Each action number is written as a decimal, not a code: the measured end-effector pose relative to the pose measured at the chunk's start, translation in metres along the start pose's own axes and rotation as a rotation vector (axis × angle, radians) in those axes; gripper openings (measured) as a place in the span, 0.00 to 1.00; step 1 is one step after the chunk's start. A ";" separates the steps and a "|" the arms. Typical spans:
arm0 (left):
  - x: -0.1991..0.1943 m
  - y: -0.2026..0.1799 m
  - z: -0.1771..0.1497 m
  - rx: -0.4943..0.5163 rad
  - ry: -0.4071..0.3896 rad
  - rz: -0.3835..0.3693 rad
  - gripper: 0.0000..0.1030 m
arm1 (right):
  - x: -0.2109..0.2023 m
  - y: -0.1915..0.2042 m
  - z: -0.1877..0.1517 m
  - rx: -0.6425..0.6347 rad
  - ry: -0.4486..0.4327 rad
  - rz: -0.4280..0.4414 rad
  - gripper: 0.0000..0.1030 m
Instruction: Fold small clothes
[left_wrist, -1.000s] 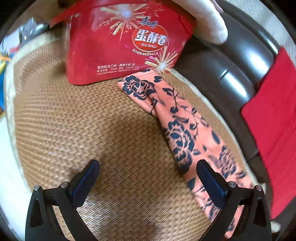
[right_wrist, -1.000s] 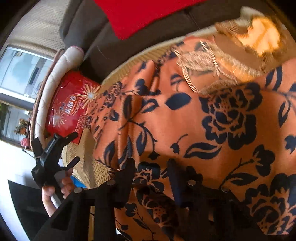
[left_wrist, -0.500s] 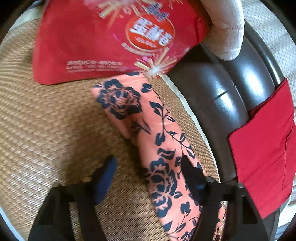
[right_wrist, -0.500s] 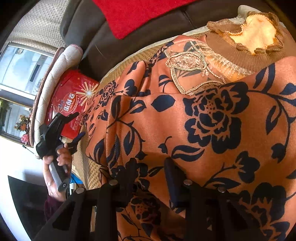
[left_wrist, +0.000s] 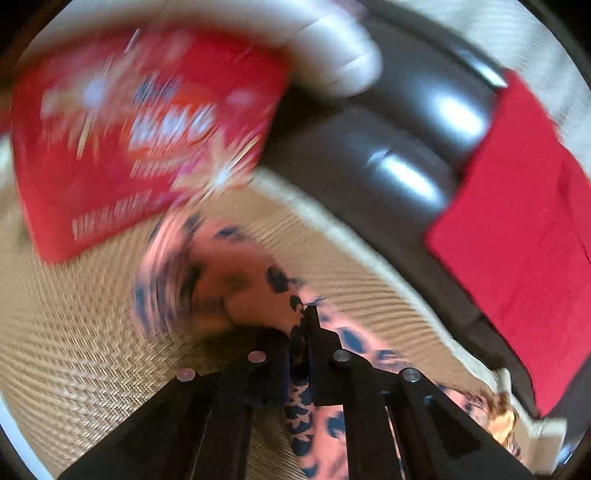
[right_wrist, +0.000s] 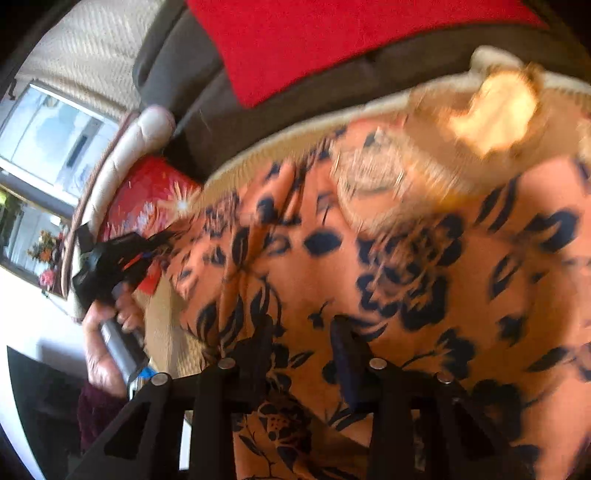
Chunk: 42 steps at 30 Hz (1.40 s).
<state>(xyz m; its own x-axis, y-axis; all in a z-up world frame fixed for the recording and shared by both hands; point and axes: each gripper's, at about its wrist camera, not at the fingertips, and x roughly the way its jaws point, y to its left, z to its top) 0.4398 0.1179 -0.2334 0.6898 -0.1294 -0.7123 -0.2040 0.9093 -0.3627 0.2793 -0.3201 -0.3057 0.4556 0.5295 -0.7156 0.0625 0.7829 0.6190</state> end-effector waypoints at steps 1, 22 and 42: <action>-0.011 -0.012 0.000 0.034 -0.022 -0.015 0.06 | -0.010 -0.002 0.003 0.010 -0.033 -0.008 0.37; -0.109 -0.219 -0.188 0.809 0.109 -0.409 0.64 | -0.194 -0.112 0.012 0.330 -0.490 -0.098 0.72; -0.003 -0.141 -0.164 0.621 0.243 0.069 0.75 | -0.163 -0.118 0.014 0.493 -0.277 -0.093 0.72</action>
<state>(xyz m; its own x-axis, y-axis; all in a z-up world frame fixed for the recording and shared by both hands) 0.3522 -0.0753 -0.2786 0.4989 -0.0822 -0.8628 0.2461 0.9679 0.0501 0.2102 -0.5033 -0.2568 0.6402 0.3082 -0.7036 0.4900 0.5415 0.6831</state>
